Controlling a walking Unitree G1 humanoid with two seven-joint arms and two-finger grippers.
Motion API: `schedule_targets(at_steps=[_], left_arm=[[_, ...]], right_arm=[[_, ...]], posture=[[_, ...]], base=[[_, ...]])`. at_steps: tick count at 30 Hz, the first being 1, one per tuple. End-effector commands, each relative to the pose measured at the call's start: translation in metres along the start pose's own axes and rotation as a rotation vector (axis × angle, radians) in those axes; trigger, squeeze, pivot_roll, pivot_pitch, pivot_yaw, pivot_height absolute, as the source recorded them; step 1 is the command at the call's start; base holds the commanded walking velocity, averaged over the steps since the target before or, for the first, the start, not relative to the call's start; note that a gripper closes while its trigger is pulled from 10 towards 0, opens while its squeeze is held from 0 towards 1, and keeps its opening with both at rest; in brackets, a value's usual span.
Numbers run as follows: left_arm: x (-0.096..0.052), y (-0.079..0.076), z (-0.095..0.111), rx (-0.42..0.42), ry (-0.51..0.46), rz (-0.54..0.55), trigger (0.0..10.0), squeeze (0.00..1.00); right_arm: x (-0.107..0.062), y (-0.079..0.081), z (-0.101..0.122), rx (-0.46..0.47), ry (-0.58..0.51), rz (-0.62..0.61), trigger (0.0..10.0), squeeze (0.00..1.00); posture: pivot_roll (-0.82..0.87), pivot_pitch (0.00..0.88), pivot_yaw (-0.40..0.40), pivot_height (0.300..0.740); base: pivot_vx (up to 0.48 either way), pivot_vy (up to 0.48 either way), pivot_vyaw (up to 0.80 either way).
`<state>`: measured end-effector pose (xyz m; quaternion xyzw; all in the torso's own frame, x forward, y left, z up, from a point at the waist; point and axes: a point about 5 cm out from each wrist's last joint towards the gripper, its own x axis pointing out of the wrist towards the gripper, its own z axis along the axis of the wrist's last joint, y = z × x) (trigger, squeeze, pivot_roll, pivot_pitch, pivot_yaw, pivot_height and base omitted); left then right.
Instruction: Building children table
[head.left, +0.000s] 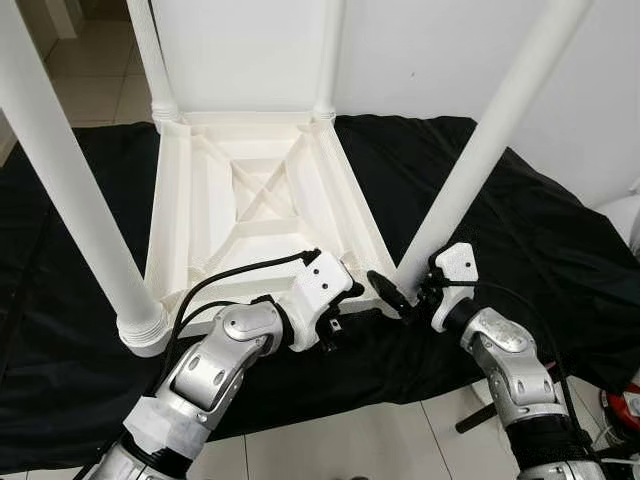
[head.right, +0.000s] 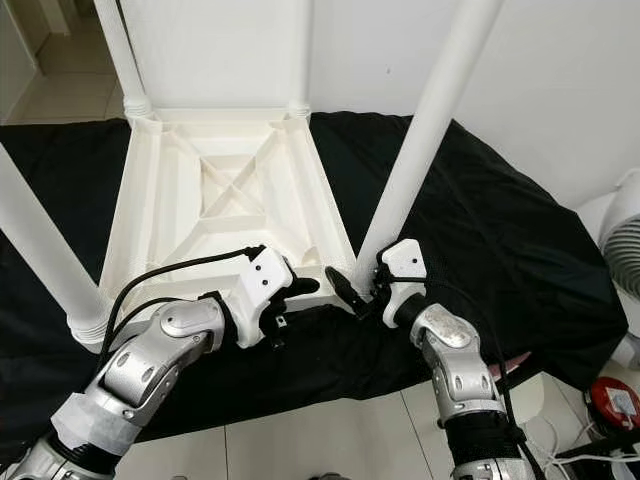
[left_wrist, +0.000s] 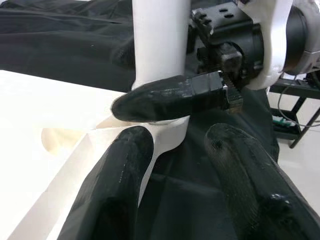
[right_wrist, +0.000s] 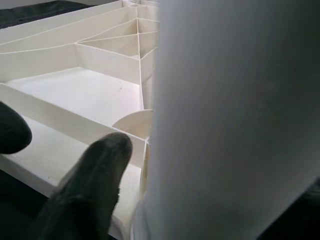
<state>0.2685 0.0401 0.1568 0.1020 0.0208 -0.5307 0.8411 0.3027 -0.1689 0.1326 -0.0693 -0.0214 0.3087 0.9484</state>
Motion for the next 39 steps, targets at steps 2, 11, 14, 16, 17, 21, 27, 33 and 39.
schedule_targets(at_steps=[2, 11, 14, 16, 17, 21, 27, 33, 39], left_arm=[[0.001, 0.0, 0.001, -0.008, -0.003, -0.012, 10.0, 0.0], [0.001, 0.001, 0.0, -0.007, 0.0, -0.002, 10.0, 0.0], [0.001, 0.001, 0.0, -0.008, -0.001, 0.001, 10.0, 0.0], [0.001, 0.001, 0.0, -0.008, -0.001, 0.001, 10.0, 0.0], [0.001, 0.001, 0.0, -0.008, -0.001, 0.001, 10.0, 0.0], [0.002, 0.001, 0.0, -0.009, -0.002, 0.002, 10.0, 0.0], [0.003, 0.001, 0.001, -0.009, -0.009, -0.001, 10.0, 0.0], [0.005, 0.001, 0.002, -0.004, -0.012, -0.009, 10.0, 0.0], [0.006, 0.001, 0.003, -0.003, -0.014, -0.008, 10.0, 0.0]], right_arm=[[0.001, -0.001, -0.003, 0.009, 0.012, 0.03, 0.0, 0.0], [0.007, -0.001, -0.008, 0.04, 0.013, 0.104, 0.0, 0.0], [0.005, 0.001, -0.01, 0.048, 0.018, 0.094, 0.0, 0.0], [0.005, 0.001, -0.011, 0.048, 0.02, 0.081, 3.5, 0.0], [0.005, 0.001, -0.011, 0.048, 0.02, 0.081, 3.5, 0.0], [0.008, 0.002, -0.012, 0.05, 0.03, -0.107, 10.0, 0.0], [0.011, 0.014, -0.01, 0.094, 0.043, -0.316, 10.0, 0.0], [0.012, 0.032, -0.007, 0.168, 0.033, -0.551, 10.0, 0.0], [0.013, 0.046, -0.004, 0.168, 0.026, -0.593, 10.0, 0.0]], posture=[[0.01, 0.044, -0.06, 0.74], [0.02, 0.044, -0.068, 0.74], [0.01, 0.044, -0.069, 0.74], [0.01, 0.044, -0.069, 0.74], [0.01, 0.044, -0.069, 0.74], [0.01, 0.046, -0.071, 0.74], [0.0, 0.045, -0.07, 0.74], [0.0, 0.04, -0.071, 0.74], [0.0, 0.032, -0.076, 0.74]], base=[[0.0, 0.0, 0.0], [0.0, 0.0, 0.0], [0.0, 0.0, 0.0], [0.0, 0.0, 0.0], [0.0, 0.0, 0.0], [0.0, 0.0, 0.0], [0.0, 0.0, 0.0], [0.0, 0.0, 0.0], [0.0, 0.0, 0.0]])
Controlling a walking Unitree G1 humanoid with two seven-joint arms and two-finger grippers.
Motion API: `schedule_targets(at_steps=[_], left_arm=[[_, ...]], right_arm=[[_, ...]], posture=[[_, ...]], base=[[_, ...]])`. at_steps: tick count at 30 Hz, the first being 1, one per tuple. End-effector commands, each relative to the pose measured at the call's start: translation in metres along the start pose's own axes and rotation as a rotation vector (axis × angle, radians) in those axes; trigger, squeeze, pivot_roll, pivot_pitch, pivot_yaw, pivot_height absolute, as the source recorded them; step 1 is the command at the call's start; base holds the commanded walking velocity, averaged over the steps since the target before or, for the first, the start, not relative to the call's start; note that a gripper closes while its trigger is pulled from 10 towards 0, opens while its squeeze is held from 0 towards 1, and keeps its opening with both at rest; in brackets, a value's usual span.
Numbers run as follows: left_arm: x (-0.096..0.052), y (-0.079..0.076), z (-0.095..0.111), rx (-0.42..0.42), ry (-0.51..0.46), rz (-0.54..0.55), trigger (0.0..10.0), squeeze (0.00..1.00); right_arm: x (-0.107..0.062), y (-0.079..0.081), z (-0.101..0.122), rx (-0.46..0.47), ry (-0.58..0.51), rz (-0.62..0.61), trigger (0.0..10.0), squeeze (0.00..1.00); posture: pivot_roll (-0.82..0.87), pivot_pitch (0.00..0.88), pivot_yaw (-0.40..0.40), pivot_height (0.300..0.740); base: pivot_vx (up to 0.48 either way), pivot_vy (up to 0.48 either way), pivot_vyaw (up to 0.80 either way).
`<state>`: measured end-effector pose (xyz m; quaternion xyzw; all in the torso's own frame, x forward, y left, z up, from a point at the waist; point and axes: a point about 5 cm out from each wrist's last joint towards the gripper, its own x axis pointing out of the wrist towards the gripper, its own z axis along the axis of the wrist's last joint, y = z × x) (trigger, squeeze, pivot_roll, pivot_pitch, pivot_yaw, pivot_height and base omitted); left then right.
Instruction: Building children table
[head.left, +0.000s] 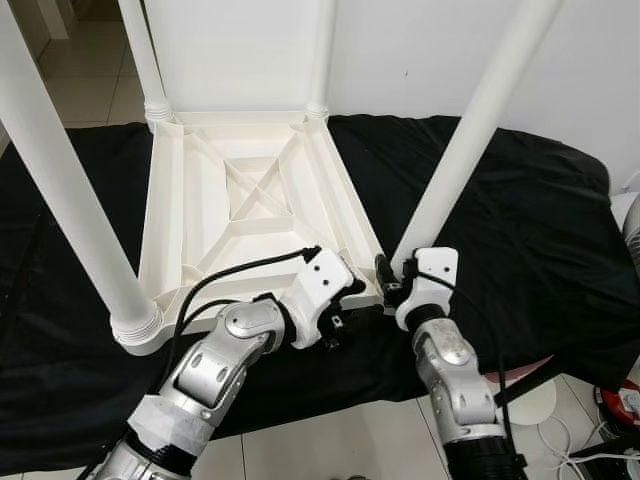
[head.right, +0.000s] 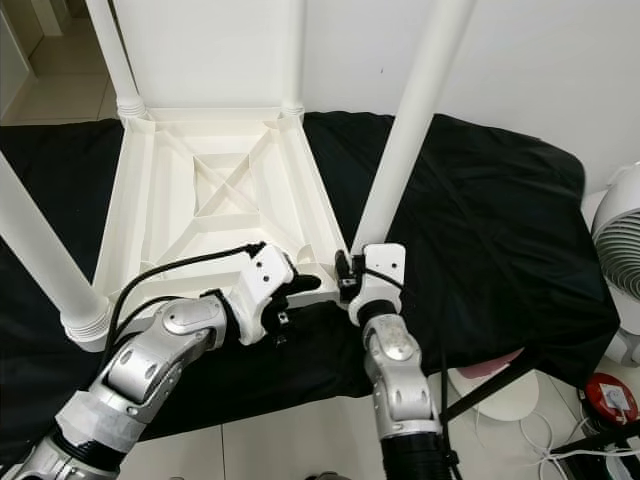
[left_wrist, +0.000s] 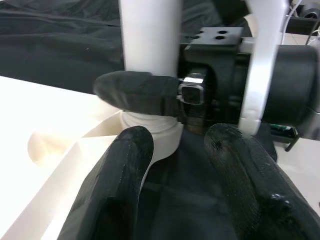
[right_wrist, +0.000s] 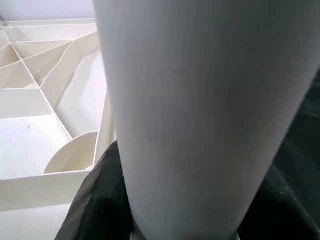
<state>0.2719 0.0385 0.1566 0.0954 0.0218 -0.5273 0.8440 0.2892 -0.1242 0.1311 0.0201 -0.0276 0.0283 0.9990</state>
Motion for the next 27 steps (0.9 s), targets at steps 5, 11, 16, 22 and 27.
schedule_targets(at_steps=[5, 11, 16, 22, 27], left_arm=[[0.002, -0.003, 0.002, 0.009, -0.008, -0.02, 10.0, 0.0], [0.001, -0.005, 0.003, 0.003, -0.013, -0.025, 10.0, 0.0], [0.0, -0.005, 0.002, 0.004, -0.012, -0.019, 10.0, 0.0], [-0.002, -0.006, 0.001, 0.003, -0.008, -0.016, 10.0, 0.0], [-0.003, -0.005, -0.001, 0.004, 0.0, -0.018, 10.0, 0.0]], right_arm=[[-0.003, 0.0, -0.006, -0.007, 0.046, -0.032, 10.0, 0.0], [-0.006, 0.002, 0.001, 0.008, 0.023, 0.01, 10.0, 1.0], [-0.012, -0.005, 0.002, -0.005, 0.0, 0.076, 10.0, 1.0], [-0.021, -0.018, -0.001, -0.011, -0.005, 0.139, 10.0, 1.0], [-0.037, -0.035, -0.007, -0.053, 0.026, 0.313, 10.0, 0.0]], posture=[[0.0, 0.025, -0.074, 0.74], [0.01, 0.023, -0.078, 0.74], [0.01, 0.019, -0.084, 0.74], [0.01, 0.02, -0.08, 0.74], [0.0, 0.019, -0.076, 0.74]], base=[[0.0, 0.0, 0.0], [0.0, 0.0, 0.0], [0.0, 0.0, 0.0], [0.0, 0.0, 0.0], [0.0, 0.0, 0.0]])
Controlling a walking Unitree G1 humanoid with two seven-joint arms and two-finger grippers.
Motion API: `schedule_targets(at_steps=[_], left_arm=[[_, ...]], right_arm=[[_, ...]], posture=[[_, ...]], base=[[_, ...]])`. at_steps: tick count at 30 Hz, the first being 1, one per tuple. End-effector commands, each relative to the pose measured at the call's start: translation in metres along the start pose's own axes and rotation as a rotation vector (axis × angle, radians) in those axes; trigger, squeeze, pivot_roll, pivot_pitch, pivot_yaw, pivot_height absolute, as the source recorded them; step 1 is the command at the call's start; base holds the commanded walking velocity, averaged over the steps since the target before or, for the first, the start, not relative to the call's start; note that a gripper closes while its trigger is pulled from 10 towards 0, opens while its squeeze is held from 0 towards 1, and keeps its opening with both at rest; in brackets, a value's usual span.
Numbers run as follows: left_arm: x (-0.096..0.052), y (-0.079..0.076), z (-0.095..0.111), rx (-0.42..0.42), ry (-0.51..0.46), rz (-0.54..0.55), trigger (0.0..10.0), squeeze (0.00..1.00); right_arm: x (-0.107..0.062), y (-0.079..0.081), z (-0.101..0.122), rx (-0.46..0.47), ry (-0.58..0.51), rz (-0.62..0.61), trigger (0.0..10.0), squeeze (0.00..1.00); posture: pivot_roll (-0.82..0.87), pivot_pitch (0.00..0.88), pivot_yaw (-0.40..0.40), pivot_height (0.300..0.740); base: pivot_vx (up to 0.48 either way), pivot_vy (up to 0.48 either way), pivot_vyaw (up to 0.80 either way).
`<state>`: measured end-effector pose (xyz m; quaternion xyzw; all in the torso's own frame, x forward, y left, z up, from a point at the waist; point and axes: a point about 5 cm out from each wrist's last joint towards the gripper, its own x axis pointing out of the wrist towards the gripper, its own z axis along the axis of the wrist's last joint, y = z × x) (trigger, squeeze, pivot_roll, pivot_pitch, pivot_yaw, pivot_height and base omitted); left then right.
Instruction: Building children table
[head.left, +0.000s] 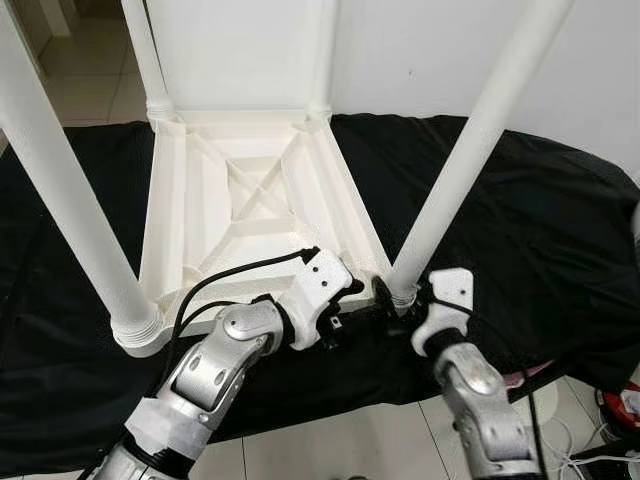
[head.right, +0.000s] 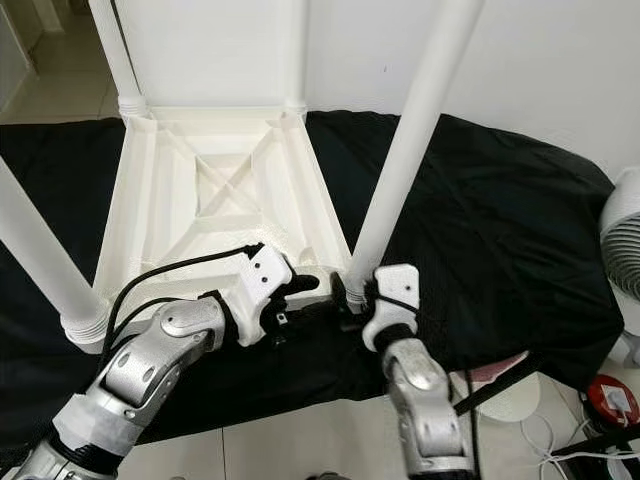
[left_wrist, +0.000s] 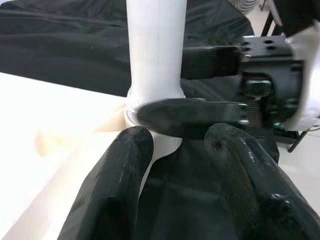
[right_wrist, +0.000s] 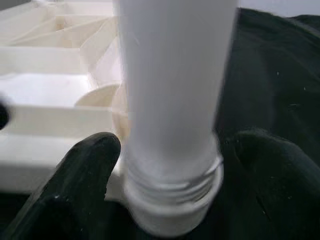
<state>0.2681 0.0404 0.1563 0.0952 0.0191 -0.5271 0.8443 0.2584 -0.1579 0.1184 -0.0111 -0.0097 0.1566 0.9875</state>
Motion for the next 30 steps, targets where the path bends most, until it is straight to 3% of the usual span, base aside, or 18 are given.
schedule_targets(at_steps=[1, 9, 21, 22, 23, 24, 30], left_arm=[[0.001, -0.003, -0.001, 0.002, 0.005, -0.019, 10.0, 0.0], [0.002, -0.003, 0.0, 0.006, 0.007, -0.027, 10.0, 0.0], [0.002, -0.002, 0.0, 0.014, 0.008, -0.033, 10.0, 0.0], [0.001, -0.002, -0.001, 0.014, 0.01, -0.032, 10.0, 0.0], [0.001, -0.002, -0.001, 0.014, 0.01, -0.032, 10.0, 0.0], [0.001, -0.002, -0.001, 0.014, 0.012, -0.03, 10.0, 0.0], [-0.002, 0.0, -0.002, 0.015, 0.018, -0.015, 10.0, 0.0]], right_arm=[[-0.004, -0.002, 0.002, -0.002, -0.017, 0.053, 10.0, 0.0], [-0.002, -0.018, 0.008, -0.082, -0.029, 0.172, 10.0, 0.0], [0.029, -0.023, 0.006, -0.147, 0.003, 0.305, 10.0, 0.0], [0.035, -0.022, 0.004, -0.151, 0.012, 0.324, 3.5, 0.0], [0.035, -0.022, 0.004, -0.151, 0.012, 0.324, 3.5, 0.0], [0.039, -0.021, 0.001, -0.144, 0.022, 0.344, 0.0, 0.0], [0.048, -0.021, 0.0, -0.165, 0.032, 0.393, 0.0, 0.0]], posture=[[0.0, 0.019, -0.076, 0.74], [0.0, 0.007, -0.066, 0.74], [0.02, 0.0, -0.063, 0.74], [0.03, 0.0, -0.066, 0.74], [0.03, 0.0, -0.066, 0.74], [0.03, 0.0, -0.067, 0.74], [0.04, 0.0, -0.068, 0.74]], base=[[0.0, 0.0, 0.0], [0.0, 0.0, 0.0], [0.0, 0.0, 0.0], [0.0, 0.0, 0.0], [0.0, 0.0, 0.0], [0.0, 0.0, 0.0], [0.0, 0.0, 0.0]])
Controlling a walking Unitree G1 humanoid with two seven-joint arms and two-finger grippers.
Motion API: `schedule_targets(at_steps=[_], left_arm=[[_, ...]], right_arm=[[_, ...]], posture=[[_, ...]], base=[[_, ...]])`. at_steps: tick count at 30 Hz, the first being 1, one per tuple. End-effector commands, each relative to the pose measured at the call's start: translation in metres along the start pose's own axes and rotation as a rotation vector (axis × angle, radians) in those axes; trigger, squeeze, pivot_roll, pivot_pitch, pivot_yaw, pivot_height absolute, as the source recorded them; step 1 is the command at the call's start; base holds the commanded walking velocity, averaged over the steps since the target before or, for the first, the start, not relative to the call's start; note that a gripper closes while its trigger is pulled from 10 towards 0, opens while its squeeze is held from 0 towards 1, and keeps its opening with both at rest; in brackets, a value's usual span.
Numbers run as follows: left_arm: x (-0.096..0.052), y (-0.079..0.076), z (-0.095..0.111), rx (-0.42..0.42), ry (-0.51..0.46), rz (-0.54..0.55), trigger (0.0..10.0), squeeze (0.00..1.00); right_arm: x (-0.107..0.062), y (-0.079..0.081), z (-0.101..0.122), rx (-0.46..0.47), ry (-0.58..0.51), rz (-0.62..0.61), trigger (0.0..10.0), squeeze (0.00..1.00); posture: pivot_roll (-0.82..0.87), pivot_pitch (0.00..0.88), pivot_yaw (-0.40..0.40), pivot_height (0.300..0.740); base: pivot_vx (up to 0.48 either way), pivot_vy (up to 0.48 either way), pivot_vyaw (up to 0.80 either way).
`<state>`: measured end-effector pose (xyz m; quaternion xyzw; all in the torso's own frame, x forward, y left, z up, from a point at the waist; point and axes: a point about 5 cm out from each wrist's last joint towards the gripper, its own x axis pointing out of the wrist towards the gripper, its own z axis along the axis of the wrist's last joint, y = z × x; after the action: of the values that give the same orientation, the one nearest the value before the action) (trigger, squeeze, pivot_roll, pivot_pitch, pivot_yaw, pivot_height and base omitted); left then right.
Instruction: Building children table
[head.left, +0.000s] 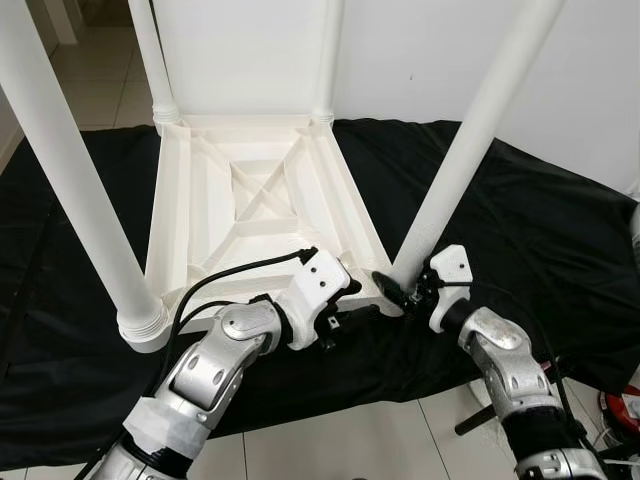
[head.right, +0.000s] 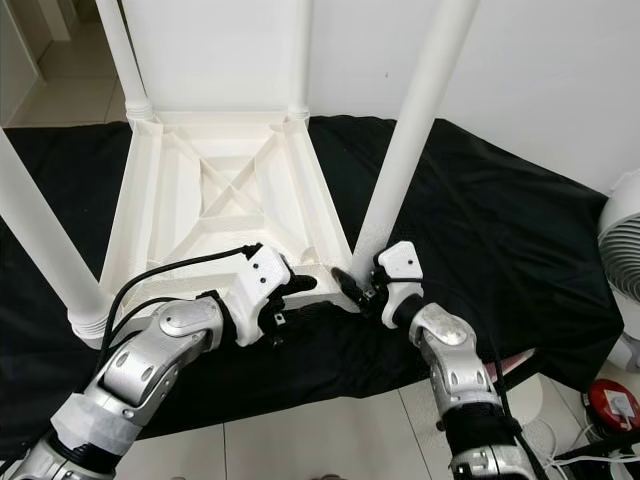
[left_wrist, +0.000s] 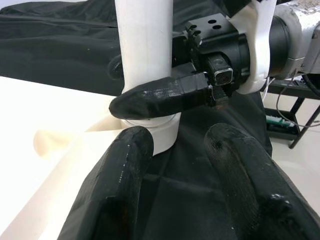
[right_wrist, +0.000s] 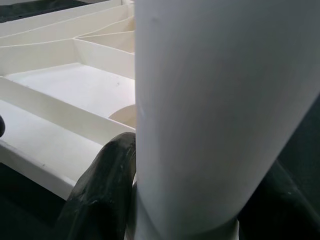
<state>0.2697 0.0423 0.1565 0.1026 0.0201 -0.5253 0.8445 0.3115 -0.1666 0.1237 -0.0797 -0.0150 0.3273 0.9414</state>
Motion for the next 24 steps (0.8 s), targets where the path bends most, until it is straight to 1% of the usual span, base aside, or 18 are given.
schedule_targets(at_steps=[1, 8, 9, 12, 13, 15, 16, 18, 20, 22, 23, 24], left_arm=[[-0.001, -0.002, -0.002, 0.004, 0.008, -0.016, 10.0, 0.0], [-0.002, 0.0, -0.001, 0.007, 0.008, -0.007, 10.0, 0.0], [-0.002, -0.001, -0.001, 0.006, 0.007, -0.007, 10.0, 0.0], [-0.002, -0.001, -0.001, 0.006, 0.007, -0.008, 10.0, 0.0], [-0.002, -0.001, -0.001, 0.005, 0.007, -0.008, 10.0, 0.0], [-0.003, -0.002, -0.002, 0.002, 0.008, -0.011, 10.0, 0.0], [-0.003, -0.002, -0.002, 0.002, 0.008, -0.011, 10.0, 0.0], [-0.003, -0.003, -0.002, 0.001, 0.009, -0.013, 10.0, 0.0], [-0.003, -0.003, -0.002, 0.001, 0.009, -0.013, 10.0, 0.0], [-0.003, -0.004, -0.002, -0.002, 0.011, -0.017, 10.0, 0.0], [-0.003, -0.004, -0.002, -0.002, 0.011, -0.017, 10.0, 0.0], [-0.003, -0.004, -0.003, -0.003, 0.013, -0.018, 10.0, 0.0]], right_arm=[[0.003, 0.0, -0.004, -0.028, 0.027, 0.043, 0.0, 0.0], [0.005, -0.004, -0.005, -0.031, 0.023, 0.048, 0.0, 0.0], [0.005, -0.003, -0.006, -0.026, 0.022, 0.053, 2.7, 0.0], [0.006, -0.001, -0.006, -0.021, 0.02, 0.054, 2.7, 0.0], [0.007, 0.002, -0.006, -0.007, 0.016, 0.034, 10.0, 0.0], [0.009, 0.006, -0.006, 0.015, 0.028, -0.024, 10.0, 0.0], [0.009, 0.006, -0.006, 0.015, 0.028, -0.024, 10.0, 0.0], [0.011, 0.009, -0.005, 0.019, 0.038, -0.07, 10.0, 0.0], [0.011, 0.009, -0.005, 0.019, 0.038, -0.07, 10.0, 0.0], [0.012, 0.017, -0.001, 0.074, 0.02, -0.16, 10.0, 0.0], [0.012, 0.017, -0.001, 0.074, 0.02, -0.16, 10.0, 0.0], [0.012, 0.021, 0.001, 0.116, 0.017, -0.232, 10.0, 0.0]], posture=[[0.05, 0.0, -0.073, 0.74], [0.05, 0.0, -0.075, 0.74], [0.05, 0.0, -0.074, 0.74], [0.05, 0.0, -0.075, 0.74], [0.05, 0.0, -0.073, 0.74], [0.05, 0.0, -0.072, 0.74], [0.05, 0.0, -0.072, 0.74], [0.04, 0.0, -0.071, 0.74], [0.04, 0.0, -0.071, 0.74], [0.04, 0.0, -0.069, 0.74], [0.04, 0.0, -0.069, 0.74], [0.04, 0.0, -0.068, 0.74]], base=[[0.0, 0.0, 0.0], [0.0, 0.0, 0.0], [0.0, 0.0, 0.0], [0.0, 0.0, 0.0], [0.0, 0.0, 0.0], [0.0, 0.0, 0.0], [0.0, 0.0, 0.0], [0.0, 0.0, 0.0], [0.0, 0.0, 0.0], [0.0, 0.0, 0.0], [0.0, 0.0, 0.0], [0.0, 0.0, 0.0]])
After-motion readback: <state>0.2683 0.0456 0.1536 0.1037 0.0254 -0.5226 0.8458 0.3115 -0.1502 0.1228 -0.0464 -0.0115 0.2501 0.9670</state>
